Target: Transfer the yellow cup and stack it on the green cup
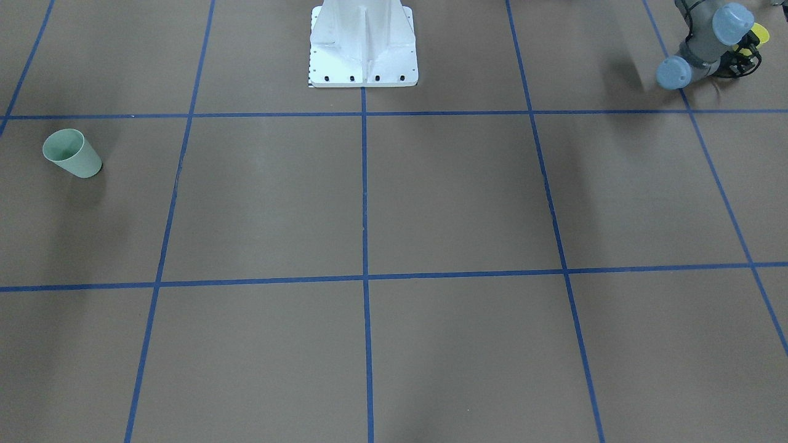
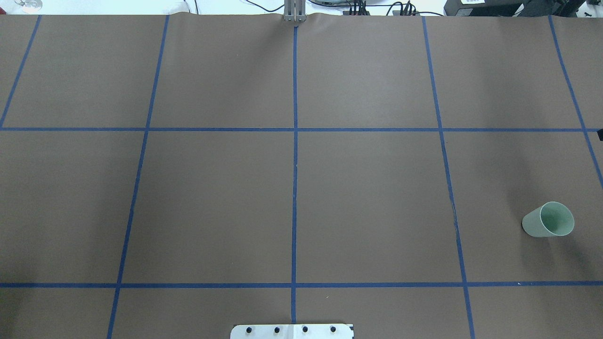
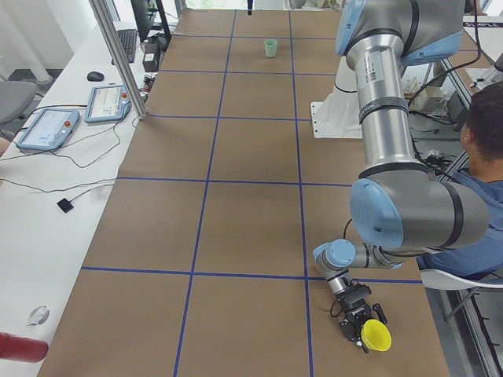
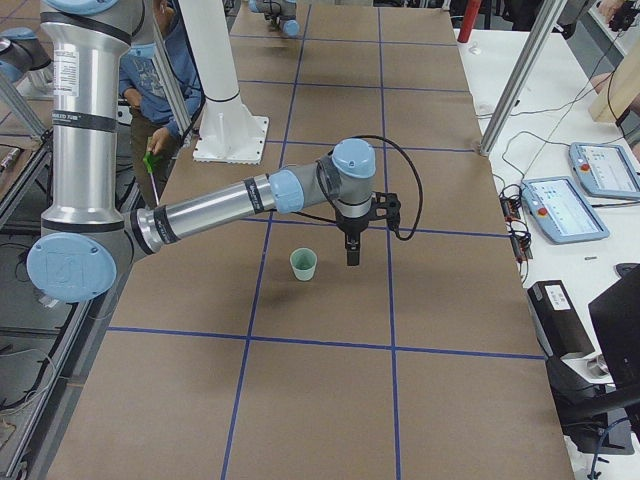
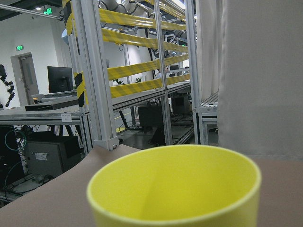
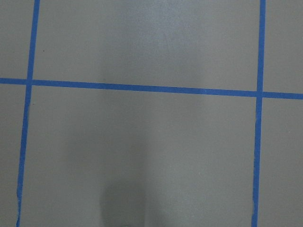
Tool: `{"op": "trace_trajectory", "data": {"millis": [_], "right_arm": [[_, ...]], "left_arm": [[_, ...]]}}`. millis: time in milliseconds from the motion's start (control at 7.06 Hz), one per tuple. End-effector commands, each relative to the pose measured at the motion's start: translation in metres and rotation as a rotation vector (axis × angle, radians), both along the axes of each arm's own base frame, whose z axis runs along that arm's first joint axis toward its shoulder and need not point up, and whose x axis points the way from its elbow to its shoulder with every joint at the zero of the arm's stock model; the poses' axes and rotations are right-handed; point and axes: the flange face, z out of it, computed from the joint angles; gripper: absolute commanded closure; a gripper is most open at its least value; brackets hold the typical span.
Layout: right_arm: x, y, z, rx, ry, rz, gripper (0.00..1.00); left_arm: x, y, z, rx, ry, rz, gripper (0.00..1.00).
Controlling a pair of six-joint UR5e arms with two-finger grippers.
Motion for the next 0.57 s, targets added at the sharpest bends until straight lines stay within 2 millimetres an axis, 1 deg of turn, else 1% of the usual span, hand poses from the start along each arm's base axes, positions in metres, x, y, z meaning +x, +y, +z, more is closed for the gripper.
{"op": "trace_trajectory", "data": {"millis": [0, 142, 283, 425], "right_arm": [[0.0, 0.0, 0.0, 0.0, -0.001, 0.0, 0.0], [0.0, 0.001, -0.001, 0.0, -0.007, -0.002, 0.0], [0.001, 0.007, -0.007, 0.006, -0.01, -0.002, 0.0], [0.001, 0.009, -0.011, 0.011, -0.011, -0.002, 0.0]], "left_arm": [[-0.064, 0.004, 0.01, -0.013, -0.006, 0.029, 1.0], [-0.113, 0.002, 0.015, 0.002, 0.005, 0.09, 1.0], [-0.145, -0.008, 0.018, 0.075, 0.039, 0.199, 1.0], [-0.161, -0.019, 0.033, 0.154, 0.005, 0.284, 1.0]]}}
